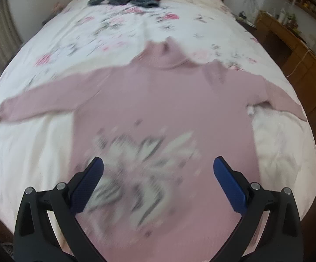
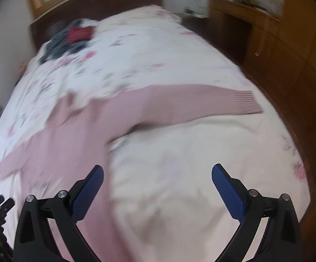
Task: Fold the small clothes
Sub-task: 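Move the right tool to the sweater's sleeve cuff and grasp it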
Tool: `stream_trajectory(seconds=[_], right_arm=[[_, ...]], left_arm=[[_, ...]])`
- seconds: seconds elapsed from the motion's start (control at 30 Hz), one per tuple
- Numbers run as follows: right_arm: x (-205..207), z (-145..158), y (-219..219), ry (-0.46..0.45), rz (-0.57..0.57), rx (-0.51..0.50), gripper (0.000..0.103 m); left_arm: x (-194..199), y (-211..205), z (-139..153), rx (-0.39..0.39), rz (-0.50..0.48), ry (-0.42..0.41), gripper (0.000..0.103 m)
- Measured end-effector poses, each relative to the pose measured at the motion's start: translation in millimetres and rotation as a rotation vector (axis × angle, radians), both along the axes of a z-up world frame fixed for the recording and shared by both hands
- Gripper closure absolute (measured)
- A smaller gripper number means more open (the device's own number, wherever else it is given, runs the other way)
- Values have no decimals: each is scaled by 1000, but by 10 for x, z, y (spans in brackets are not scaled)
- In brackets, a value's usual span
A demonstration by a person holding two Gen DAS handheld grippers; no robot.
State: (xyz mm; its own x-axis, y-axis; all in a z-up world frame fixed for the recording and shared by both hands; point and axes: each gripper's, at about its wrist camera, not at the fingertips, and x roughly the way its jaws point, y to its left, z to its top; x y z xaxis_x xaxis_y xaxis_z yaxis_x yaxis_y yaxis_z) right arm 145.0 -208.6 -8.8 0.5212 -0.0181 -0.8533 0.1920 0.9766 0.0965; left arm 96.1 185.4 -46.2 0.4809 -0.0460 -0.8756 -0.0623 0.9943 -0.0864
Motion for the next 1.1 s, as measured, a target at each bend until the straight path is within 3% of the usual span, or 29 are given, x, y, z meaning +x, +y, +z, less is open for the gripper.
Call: stream_trajectory(seconds=[0.17,0.37,0.6,0.73,0.83,0.93,0.97,1.0,1.03,1.1], right_arm=[[613,-197,-1068,59,-157,28,4],[1174,-670,-1975,153,-253,59,5],[1626,-1322,-2536,267,-293,131,15],[1742,-1619,-2757,299,-331,182,14],[1813,-1675,-2787,288,-336,178,14],[1895,-1620,-2676,282,-276,127,48],[1905,-1583,-2631,281,-259,111,75],[1909,-1534,-2607,268,-229,140,90],[1905,-1503,-2604,256,-221,166,90],[1862,-1342,-2585,203,-209,108,90]], left_arm=[[712,-543,-45,-60,-23,2,3],[1473,-1222,-201,-68,-43,-29,3],[1963,-1516,-414,-72,-51,-25,3],[2066,-1421,-556,-59,-34,-15,3],[2090,-1286,-704,-46,-6,15,3],[2121,-1156,-826,-53,35,53,3],[2123,-1123,-843,-61,46,59,3],[2128,-1095,-843,-70,56,61,3],[2131,-1076,-839,-71,58,57,3],[2121,-1069,-788,-62,51,37,3]])
